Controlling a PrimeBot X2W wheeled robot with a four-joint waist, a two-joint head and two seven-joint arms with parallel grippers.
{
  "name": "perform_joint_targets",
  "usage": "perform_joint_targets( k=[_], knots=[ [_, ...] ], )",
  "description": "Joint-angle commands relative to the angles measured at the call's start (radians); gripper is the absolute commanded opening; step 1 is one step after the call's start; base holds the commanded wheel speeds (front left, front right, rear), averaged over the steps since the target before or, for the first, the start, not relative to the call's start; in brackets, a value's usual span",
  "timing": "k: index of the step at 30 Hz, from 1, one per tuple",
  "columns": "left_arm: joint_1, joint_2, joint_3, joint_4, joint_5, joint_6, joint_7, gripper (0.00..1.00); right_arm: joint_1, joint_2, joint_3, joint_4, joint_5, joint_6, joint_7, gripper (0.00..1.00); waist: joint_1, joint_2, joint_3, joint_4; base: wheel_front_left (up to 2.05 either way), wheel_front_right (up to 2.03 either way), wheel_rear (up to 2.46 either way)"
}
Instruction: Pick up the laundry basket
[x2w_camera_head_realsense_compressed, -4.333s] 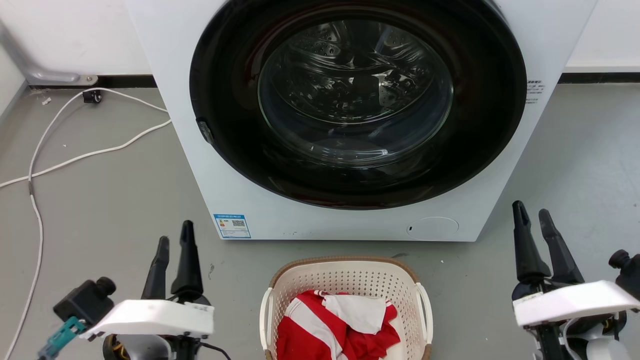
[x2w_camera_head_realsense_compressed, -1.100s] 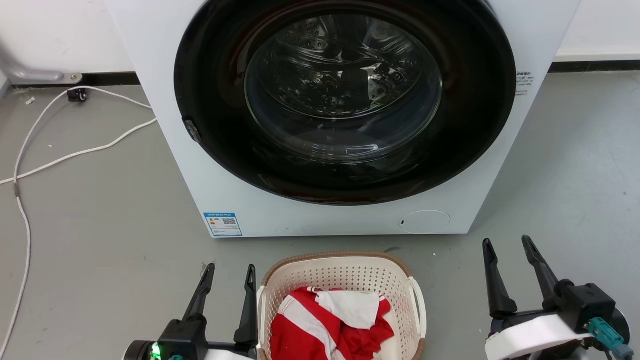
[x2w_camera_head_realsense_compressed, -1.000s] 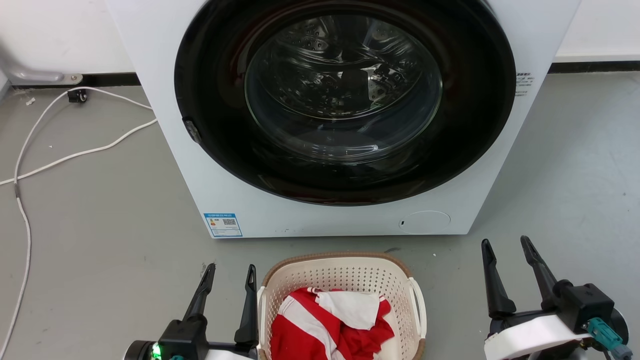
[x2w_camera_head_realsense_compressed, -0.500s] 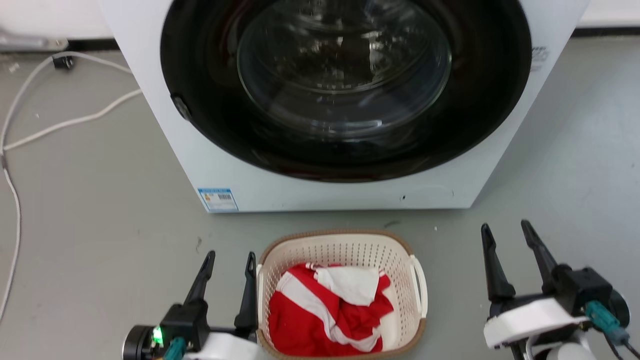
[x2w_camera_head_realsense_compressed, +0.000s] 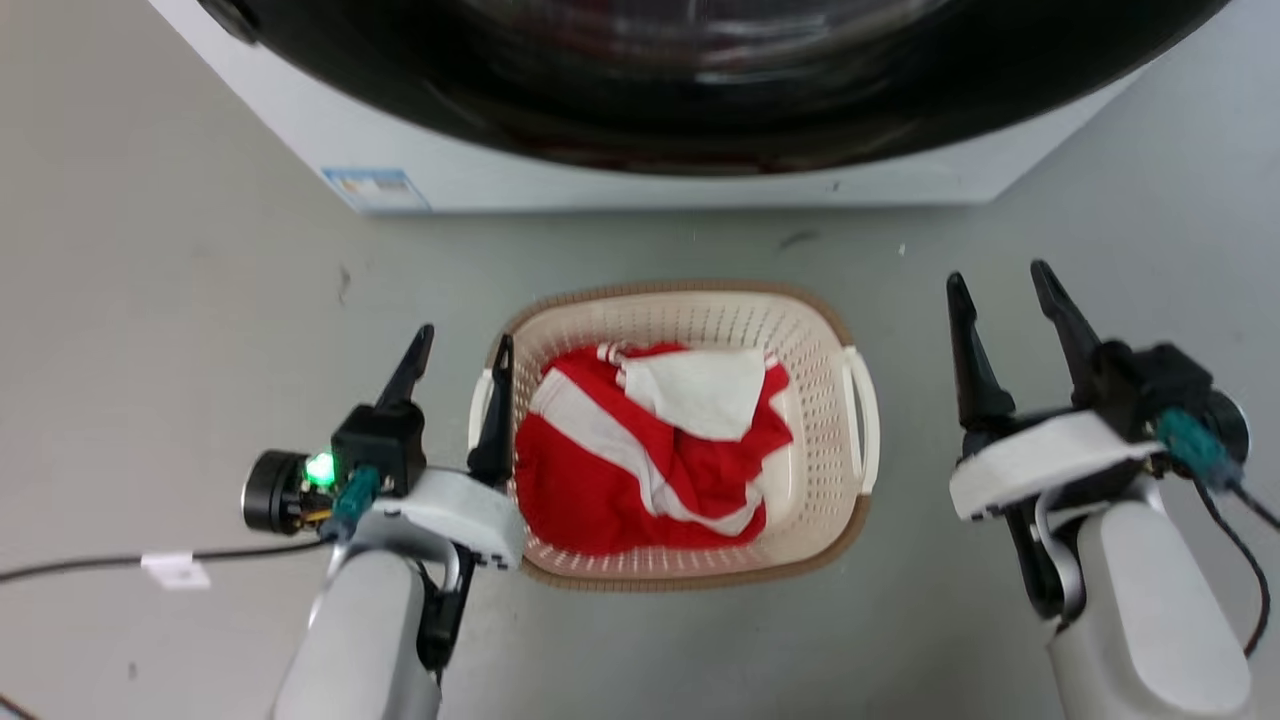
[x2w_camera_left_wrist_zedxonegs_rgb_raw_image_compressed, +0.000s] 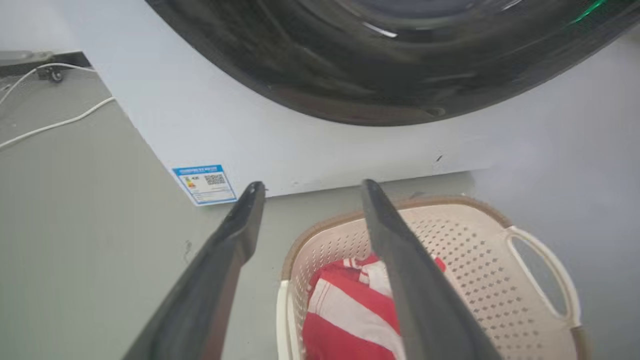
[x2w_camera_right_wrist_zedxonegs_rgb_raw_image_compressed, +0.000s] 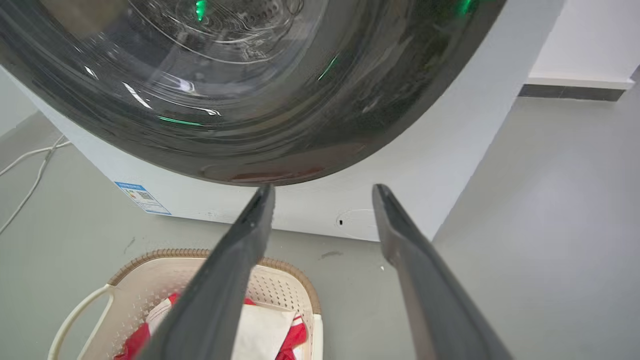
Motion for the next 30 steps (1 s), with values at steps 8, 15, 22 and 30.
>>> perform_joint_targets(
  k=[8, 15, 22, 30],
  knots=[
    [-0.209, 0.033, -0.028, 0.282, 0.051, -0.026, -0.003, 1.00, -0.153, 0.000, 0.021, 0.175, -0.006, 0.000, 0.069, 1.00, -0.0002, 0.0000, 0.215, 0.018, 0.00, 0.00, 0.00],
    [-0.369, 0.041, -0.033, 0.532, 0.036, -0.043, -0.003, 1.00, -0.259, 0.000, 0.020, 0.346, 0.029, 0.000, 0.125, 1.00, -0.0002, 0.0000, 0.292, 0.032, 0.00, 0.00, 0.00],
    [-0.489, 0.050, -0.053, 0.720, 0.018, -0.065, -0.002, 1.00, -0.356, 0.000, 0.047, 0.492, 0.025, 0.000, 0.163, 1.00, -0.0002, 0.0000, 0.357, 0.028, 0.00, 0.00, 0.00],
    [-0.590, 0.038, -0.121, 0.859, 0.014, -0.078, 0.020, 1.00, -0.448, 0.000, 0.049, 0.639, 0.051, 0.000, 0.220, 1.00, -0.0002, 0.0000, 0.400, 0.049, 0.00, 0.00, 0.00]
  ],
)
